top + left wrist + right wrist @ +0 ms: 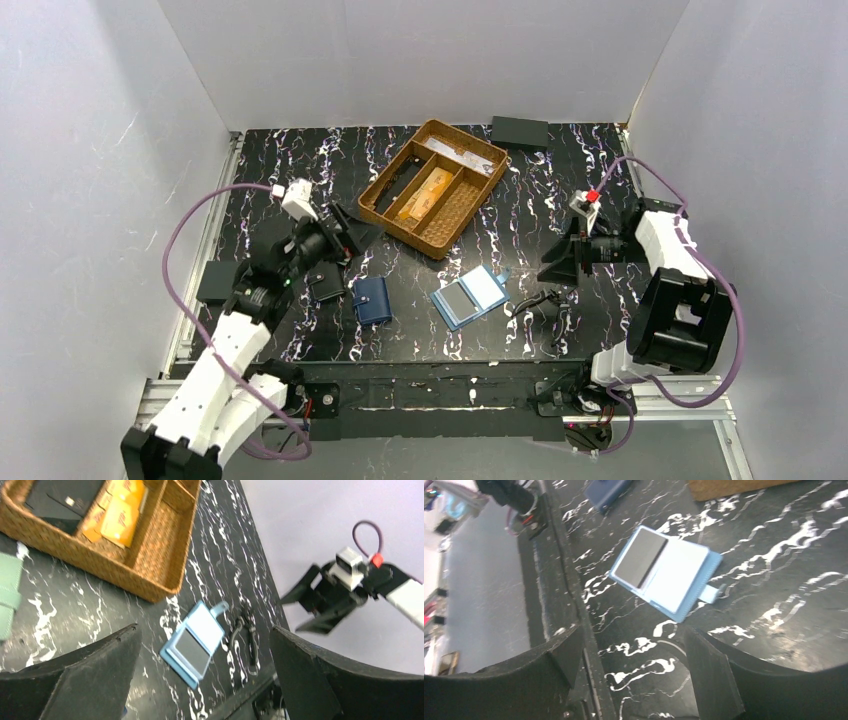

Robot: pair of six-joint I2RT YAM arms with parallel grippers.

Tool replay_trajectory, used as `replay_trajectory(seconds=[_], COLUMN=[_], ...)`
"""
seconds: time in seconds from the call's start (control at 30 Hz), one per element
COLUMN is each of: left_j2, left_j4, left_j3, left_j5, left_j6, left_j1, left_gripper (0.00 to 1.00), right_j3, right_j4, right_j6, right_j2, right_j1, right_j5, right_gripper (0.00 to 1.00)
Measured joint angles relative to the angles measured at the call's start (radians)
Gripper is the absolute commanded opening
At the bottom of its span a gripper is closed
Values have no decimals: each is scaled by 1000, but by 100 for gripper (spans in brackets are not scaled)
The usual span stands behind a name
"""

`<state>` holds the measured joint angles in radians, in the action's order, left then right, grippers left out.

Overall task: Take the credit cards out of the card holder
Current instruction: Place the credit card in the storage box.

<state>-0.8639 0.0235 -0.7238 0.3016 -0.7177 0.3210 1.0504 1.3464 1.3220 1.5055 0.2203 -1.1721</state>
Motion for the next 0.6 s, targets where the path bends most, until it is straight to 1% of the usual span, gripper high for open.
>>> replay_trajectory(seconds=[0.13,0.23,0.3,0.47,0.6], left_j2=[177,266,311,345,344], left_j4=[-58,-102,-131,-205,-274], left_j3=[99,148,175,193,193], left_j5=[74,93,100,103,98], left_j6=[-8,-27,-41,-71,-101], left_j1=[-5,-5,-5,-6,-6], left_gripper=[98,98,98,98,98], right_j3=[-17,-63,-95,-158,-163], right_j4=[-98,-232,-323,-555,-668], right_j6=[-89,-235,-327,-570,-695], right_j2=[-75,-153,-203,-340,-396], right_j1=[61,86,87,87,86], right_j5=[15,56,90,208,282], right_gripper=[83,84,87,94,98])
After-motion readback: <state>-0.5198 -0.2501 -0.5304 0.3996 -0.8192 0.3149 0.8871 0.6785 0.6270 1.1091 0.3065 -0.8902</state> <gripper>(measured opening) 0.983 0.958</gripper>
